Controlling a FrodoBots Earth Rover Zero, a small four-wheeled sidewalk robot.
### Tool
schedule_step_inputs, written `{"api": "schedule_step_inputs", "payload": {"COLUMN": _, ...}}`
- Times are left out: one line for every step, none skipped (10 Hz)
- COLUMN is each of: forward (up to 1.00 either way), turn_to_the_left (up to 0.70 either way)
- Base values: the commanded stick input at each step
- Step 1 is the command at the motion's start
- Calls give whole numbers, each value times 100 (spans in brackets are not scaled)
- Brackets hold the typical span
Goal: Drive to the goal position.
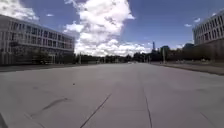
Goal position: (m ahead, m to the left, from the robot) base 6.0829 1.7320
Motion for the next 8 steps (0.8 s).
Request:
{"api": "schedule_step_inputs", "payload": {"forward": 70, "turn_to_the_left": 0}}
{"api": "schedule_step_inputs", "payload": {"forward": 70, "turn_to_the_left": 0}}
{"api": "schedule_step_inputs", "payload": {"forward": 70, "turn_to_the_left": 0}}
{"api": "schedule_step_inputs", "payload": {"forward": 70, "turn_to_the_left": 0}}
{"api": "schedule_step_inputs", "payload": {"forward": 70, "turn_to_the_left": 0}}
{"api": "schedule_step_inputs", "payload": {"forward": 70, "turn_to_the_left": 0}}
{"api": "schedule_step_inputs", "payload": {"forward": 70, "turn_to_the_left": 0}}
{"api": "schedule_step_inputs", "payload": {"forward": 70, "turn_to_the_left": 0}}
